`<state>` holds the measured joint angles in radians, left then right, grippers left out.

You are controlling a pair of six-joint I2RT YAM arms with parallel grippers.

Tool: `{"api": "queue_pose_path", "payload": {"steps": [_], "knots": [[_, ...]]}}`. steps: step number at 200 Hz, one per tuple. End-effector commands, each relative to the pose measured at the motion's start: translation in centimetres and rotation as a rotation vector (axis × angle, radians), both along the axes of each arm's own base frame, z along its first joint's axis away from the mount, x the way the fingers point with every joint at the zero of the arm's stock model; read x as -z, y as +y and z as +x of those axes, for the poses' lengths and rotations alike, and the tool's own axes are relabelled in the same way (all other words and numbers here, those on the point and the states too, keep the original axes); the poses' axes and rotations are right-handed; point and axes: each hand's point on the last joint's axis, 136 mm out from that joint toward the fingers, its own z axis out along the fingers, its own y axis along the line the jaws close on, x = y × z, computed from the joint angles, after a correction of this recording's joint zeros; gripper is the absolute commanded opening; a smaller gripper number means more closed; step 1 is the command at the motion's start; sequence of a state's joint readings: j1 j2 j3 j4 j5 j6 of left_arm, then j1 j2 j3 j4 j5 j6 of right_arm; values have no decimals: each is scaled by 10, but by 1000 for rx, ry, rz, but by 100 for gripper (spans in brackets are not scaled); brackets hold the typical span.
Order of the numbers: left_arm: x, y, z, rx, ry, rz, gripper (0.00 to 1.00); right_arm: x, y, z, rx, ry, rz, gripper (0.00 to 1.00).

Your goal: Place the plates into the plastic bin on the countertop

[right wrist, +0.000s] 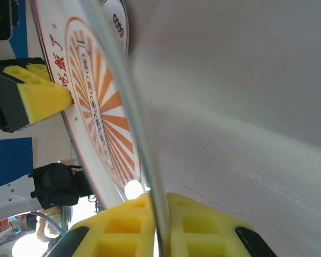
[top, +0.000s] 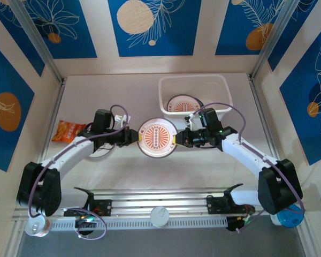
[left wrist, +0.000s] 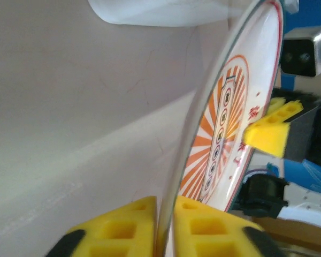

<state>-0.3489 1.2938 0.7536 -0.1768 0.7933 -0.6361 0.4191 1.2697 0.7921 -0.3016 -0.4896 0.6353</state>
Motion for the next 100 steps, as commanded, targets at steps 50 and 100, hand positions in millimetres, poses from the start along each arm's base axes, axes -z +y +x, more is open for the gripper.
{"api": "queue_pose_path", "payload": {"steps": [50,100], "knots": [[-60,12,3,-11,-215,70,66,-82,-35,14,86,-205,-4,6],[-71,34,31,-107,-243,87,71,-141,-75,60,165,-319,6,6]]}}
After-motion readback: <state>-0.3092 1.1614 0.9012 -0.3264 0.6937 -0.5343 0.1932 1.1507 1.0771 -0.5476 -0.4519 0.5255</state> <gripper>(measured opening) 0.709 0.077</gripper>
